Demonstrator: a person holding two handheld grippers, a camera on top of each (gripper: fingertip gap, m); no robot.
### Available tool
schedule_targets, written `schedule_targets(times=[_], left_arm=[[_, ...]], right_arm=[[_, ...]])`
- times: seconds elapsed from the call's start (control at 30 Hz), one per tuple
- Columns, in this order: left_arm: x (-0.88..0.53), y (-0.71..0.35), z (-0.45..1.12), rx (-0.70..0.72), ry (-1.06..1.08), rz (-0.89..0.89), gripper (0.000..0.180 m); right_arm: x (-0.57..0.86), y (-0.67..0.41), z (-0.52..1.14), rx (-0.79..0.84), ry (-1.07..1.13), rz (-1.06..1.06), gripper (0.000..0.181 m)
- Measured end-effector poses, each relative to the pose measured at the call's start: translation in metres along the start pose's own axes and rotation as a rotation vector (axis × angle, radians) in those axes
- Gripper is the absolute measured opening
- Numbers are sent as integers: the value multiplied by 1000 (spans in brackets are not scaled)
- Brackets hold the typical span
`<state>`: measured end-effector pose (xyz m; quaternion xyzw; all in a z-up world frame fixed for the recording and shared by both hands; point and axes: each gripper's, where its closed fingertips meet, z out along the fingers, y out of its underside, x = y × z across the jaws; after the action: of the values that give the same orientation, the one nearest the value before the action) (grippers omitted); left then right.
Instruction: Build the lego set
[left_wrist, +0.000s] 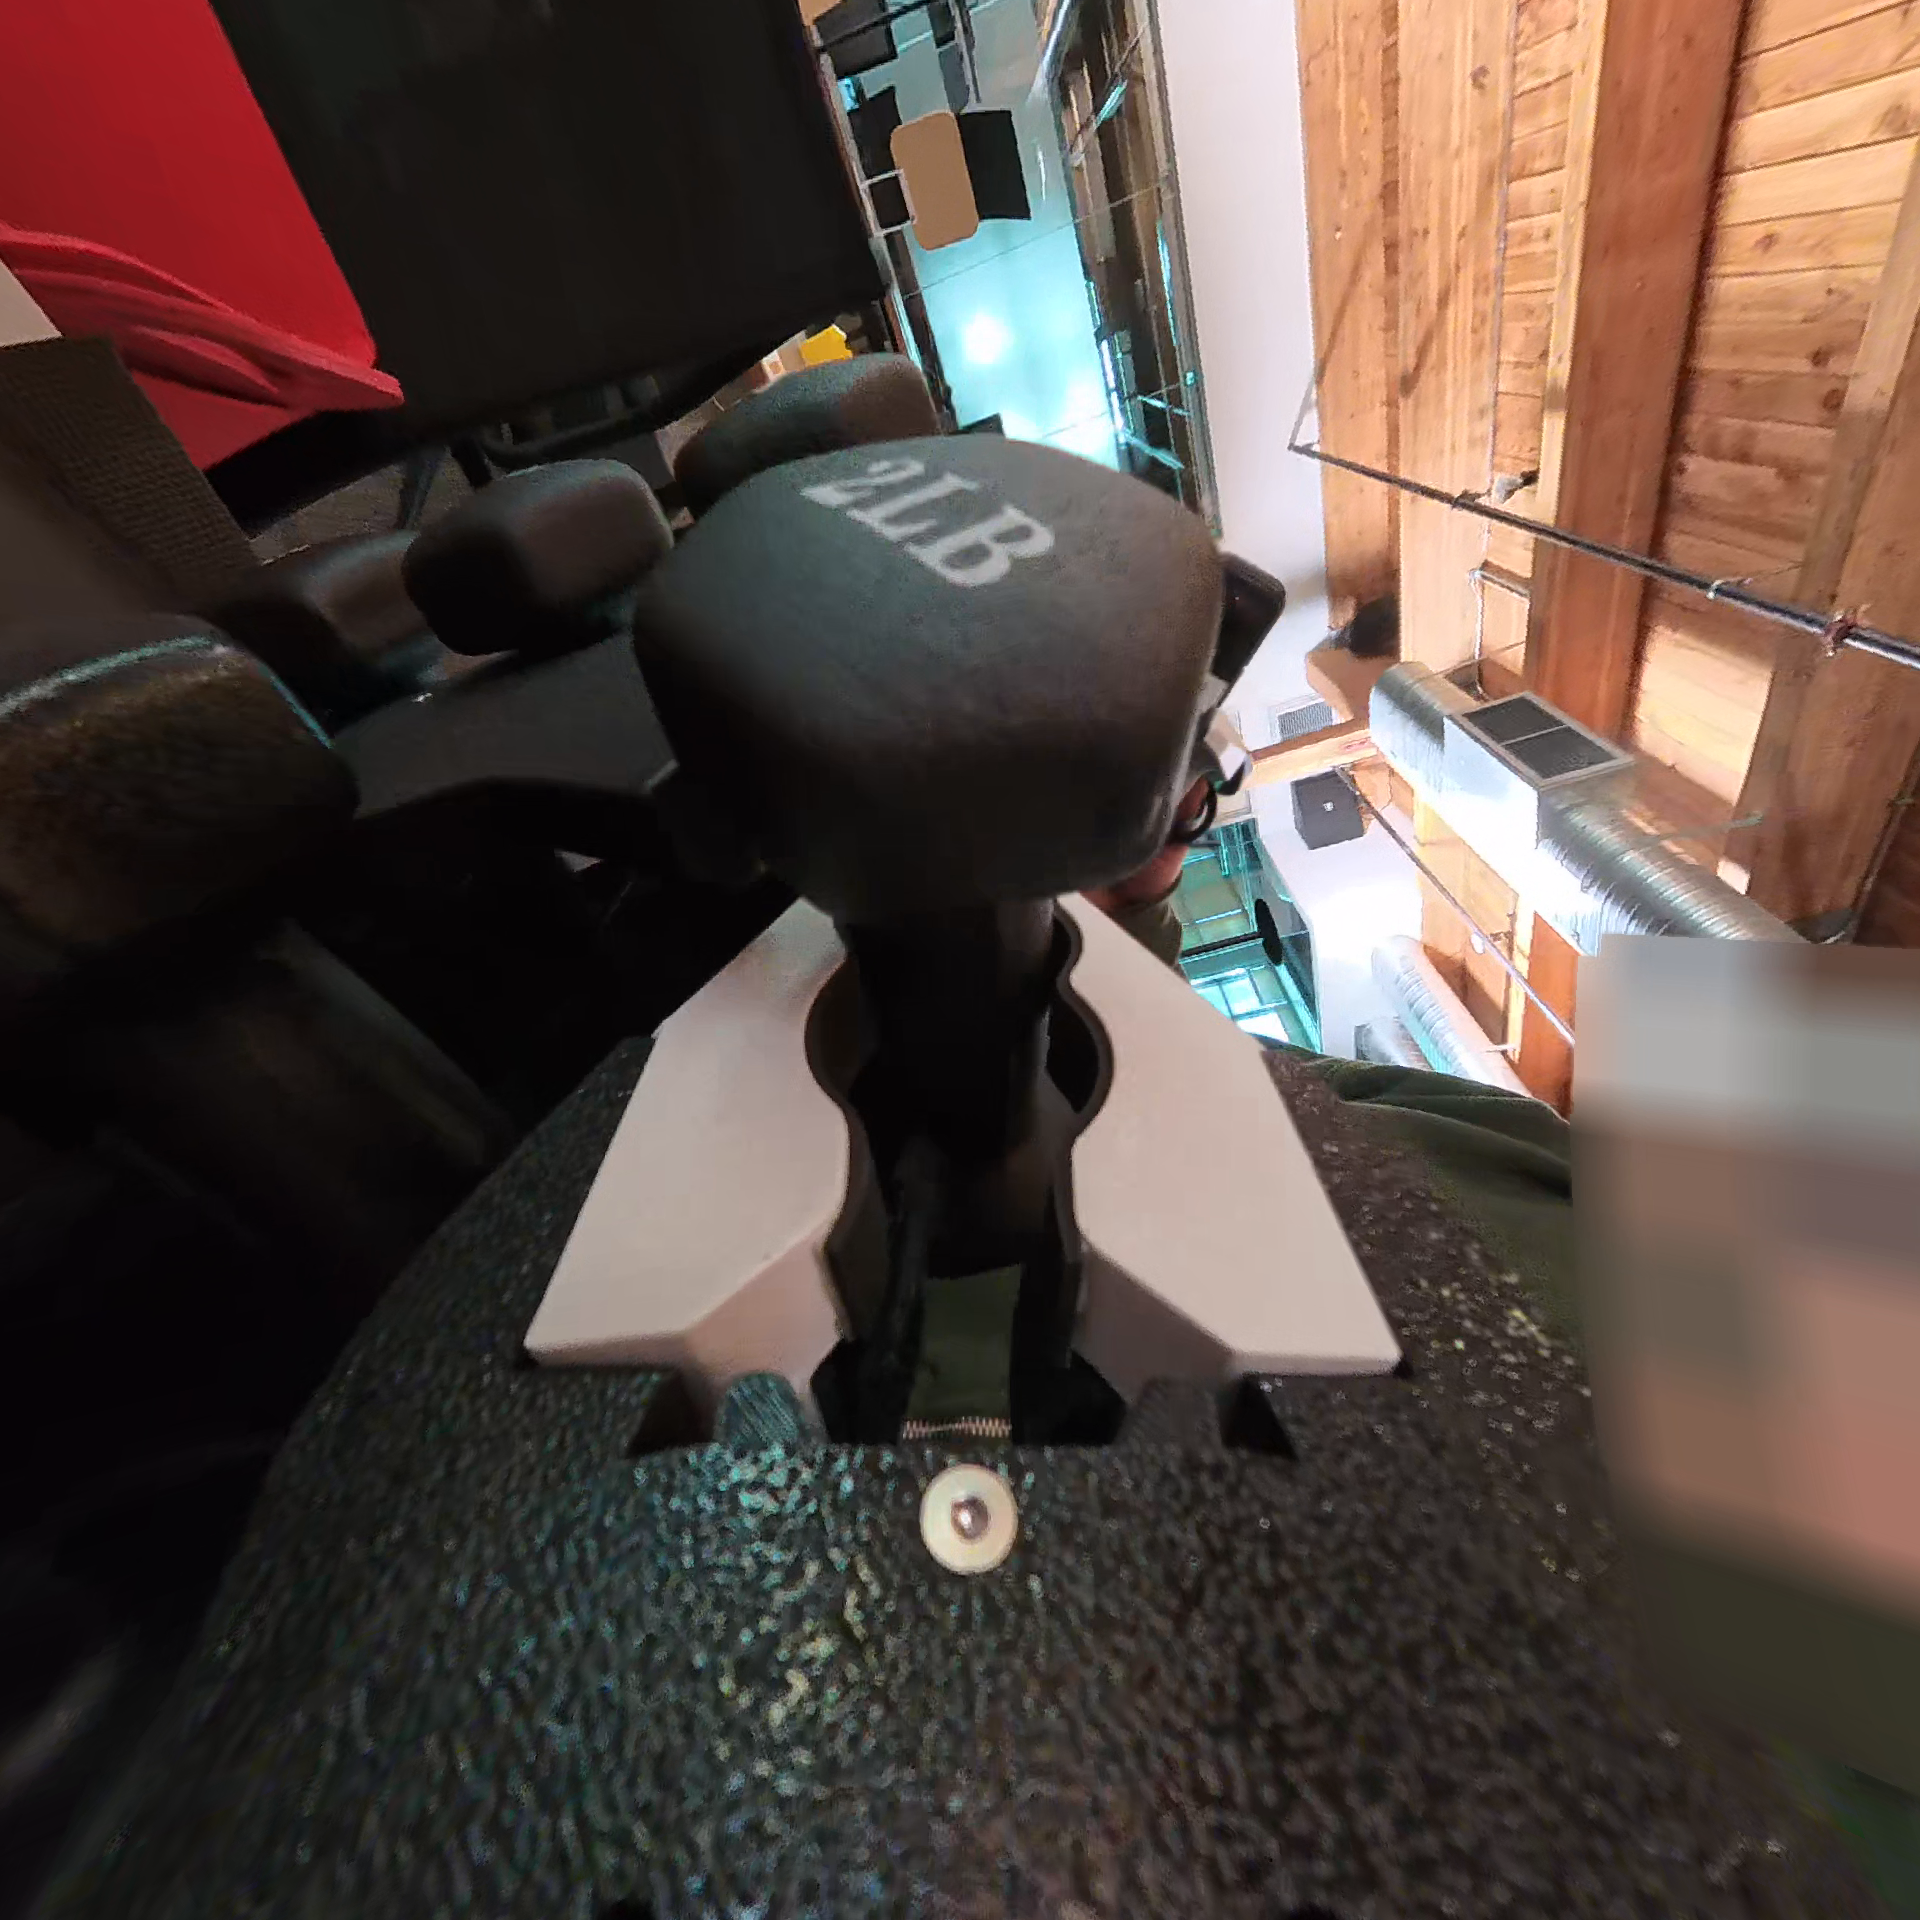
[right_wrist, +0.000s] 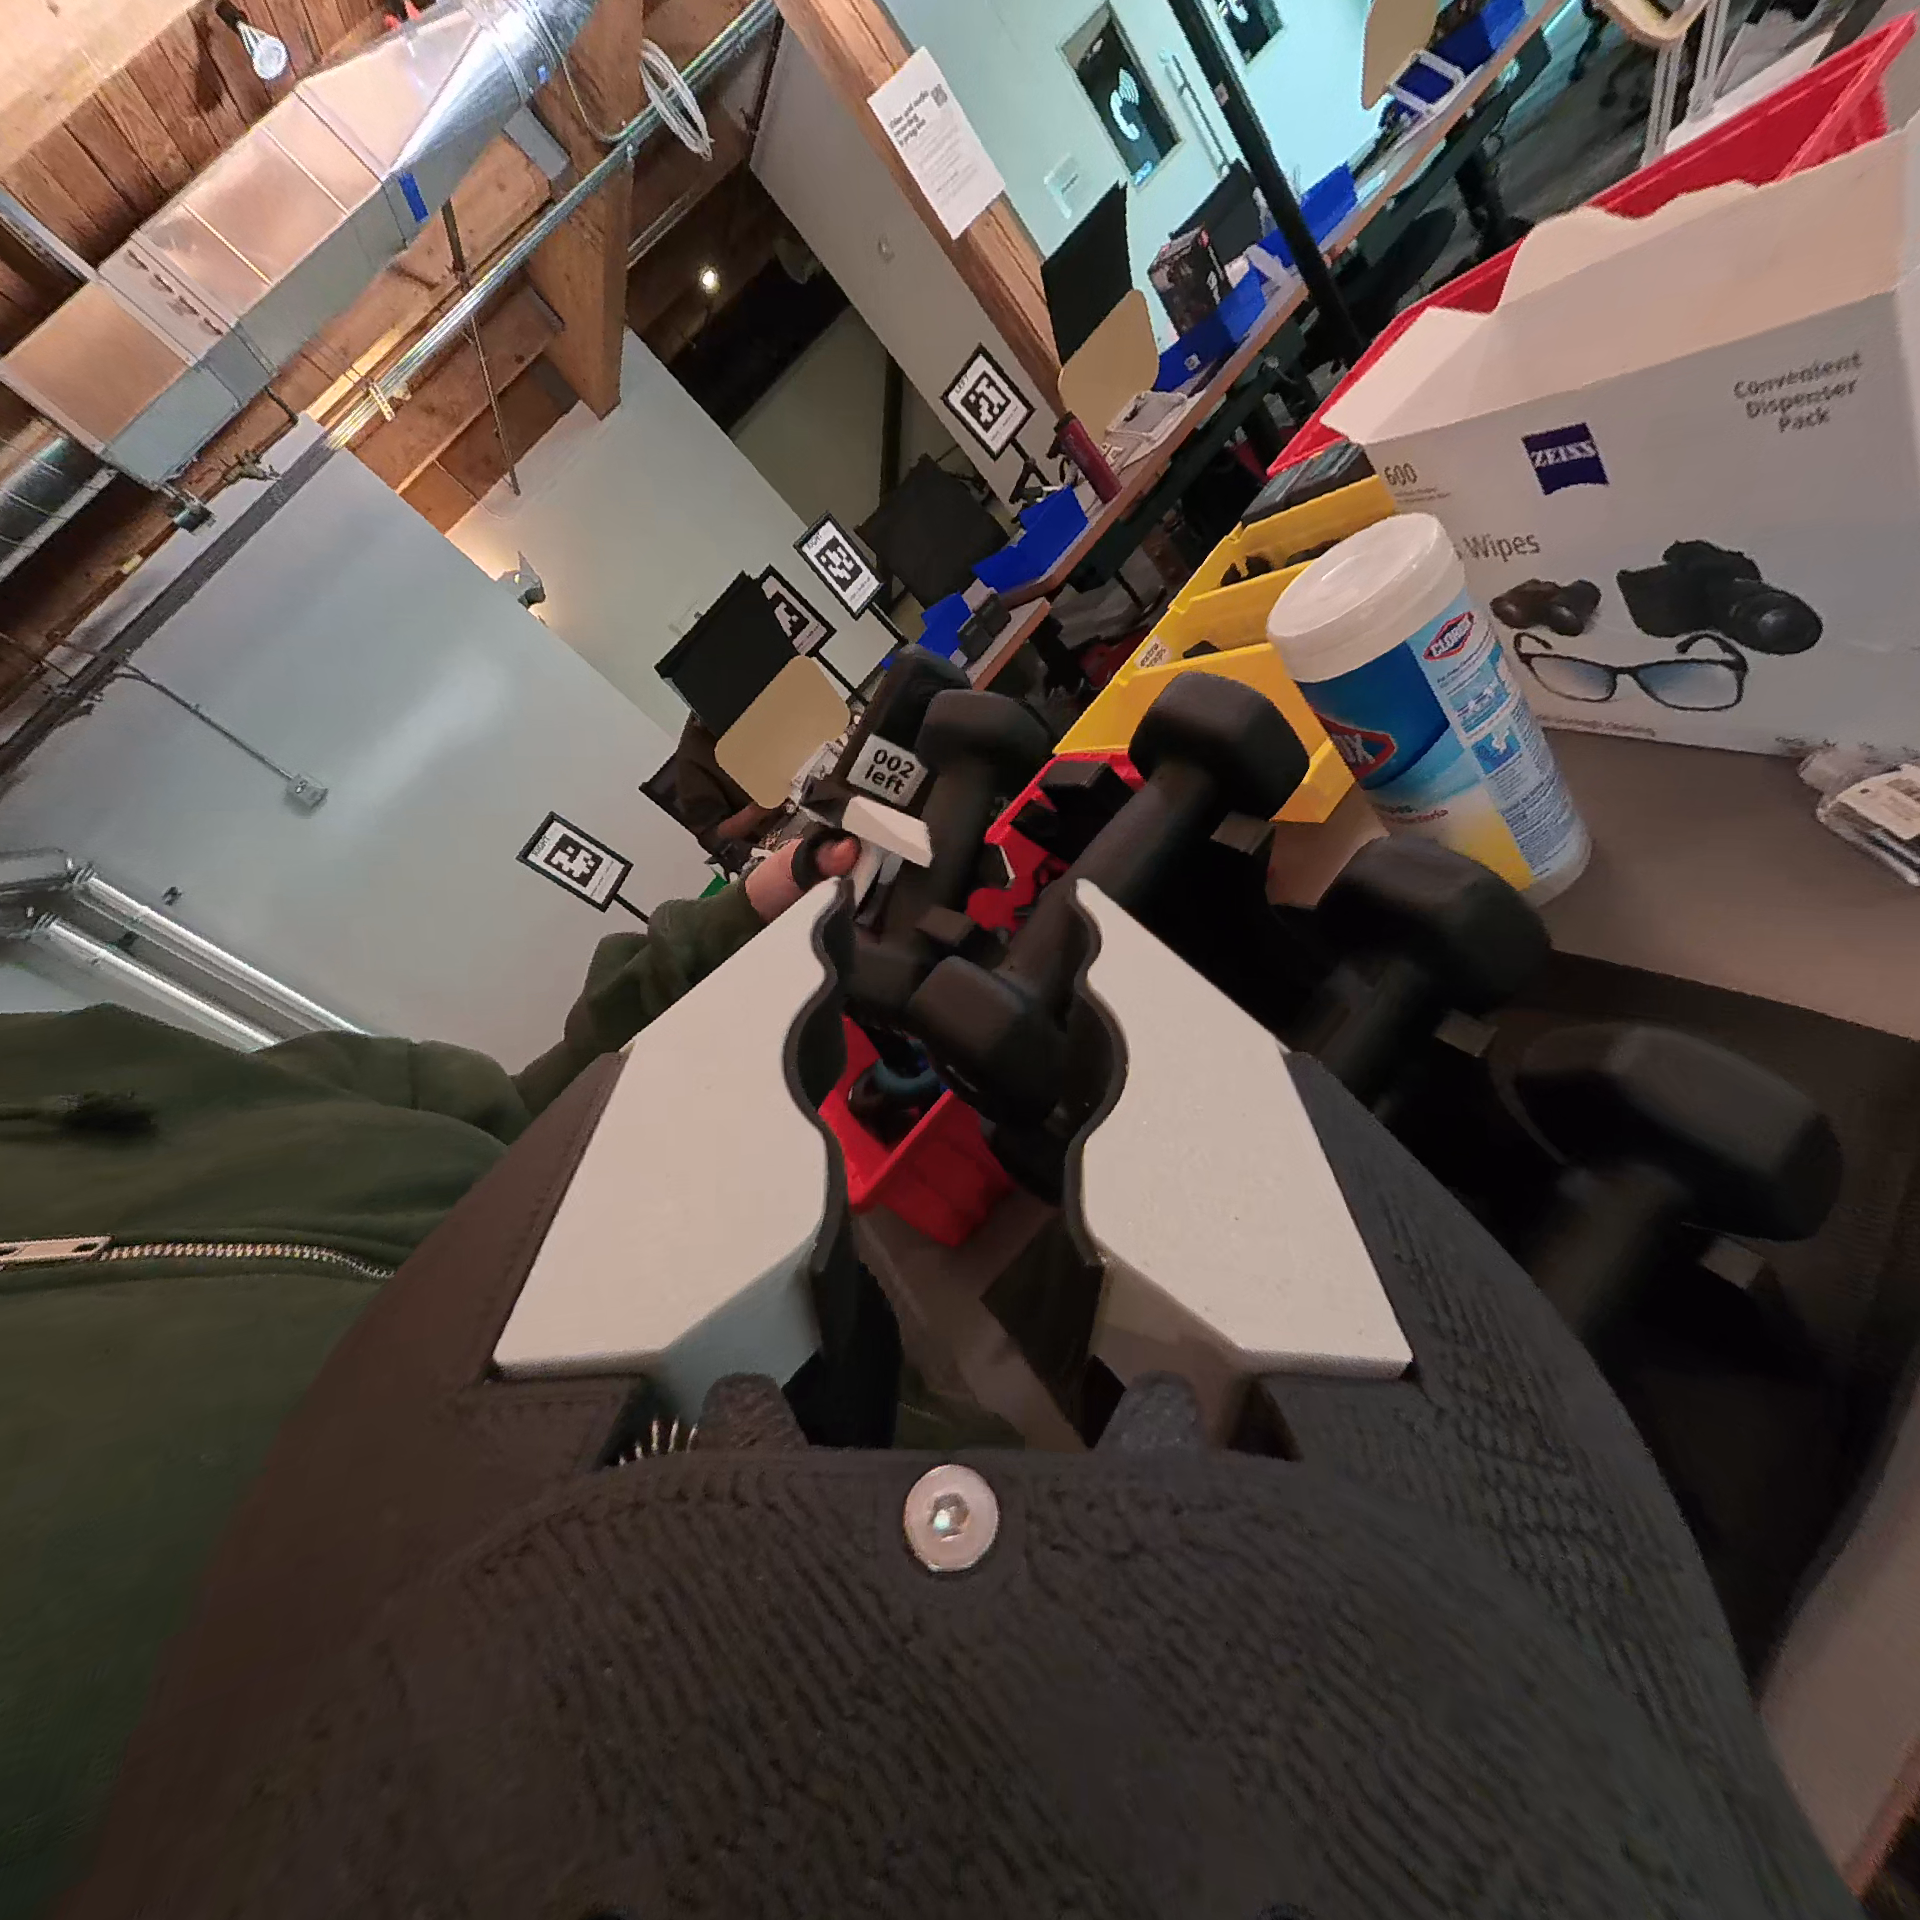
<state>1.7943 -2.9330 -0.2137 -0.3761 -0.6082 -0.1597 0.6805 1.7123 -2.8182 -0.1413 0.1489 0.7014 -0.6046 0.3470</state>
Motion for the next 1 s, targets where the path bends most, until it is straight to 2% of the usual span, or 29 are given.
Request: schedule_targets(times=[0.17,0.33,0.47,0.57,0.83,1.0], left_arm=[[-1,-3,-3,59,41,-38,28],[-5,-2,-5,-12,-63,-23,29],[-1,1,-1,-95,-233,125,28],[3,2,4,-104,-262,197,28],[16,-3,-7,23,-83,132,27],[60,-33,-35,256,73,194,27]], right_arm=[[1,-7,-2,36,4,-10,36],[-1,-10,-9,51,12,-15,36],[-1,-12,-15,72,22,-25,35],[1,-11,-16,76,14,-9,35],[3,-6,-11,57,-2,1,33],[3,-11,-9,59,-4,-6,31]])
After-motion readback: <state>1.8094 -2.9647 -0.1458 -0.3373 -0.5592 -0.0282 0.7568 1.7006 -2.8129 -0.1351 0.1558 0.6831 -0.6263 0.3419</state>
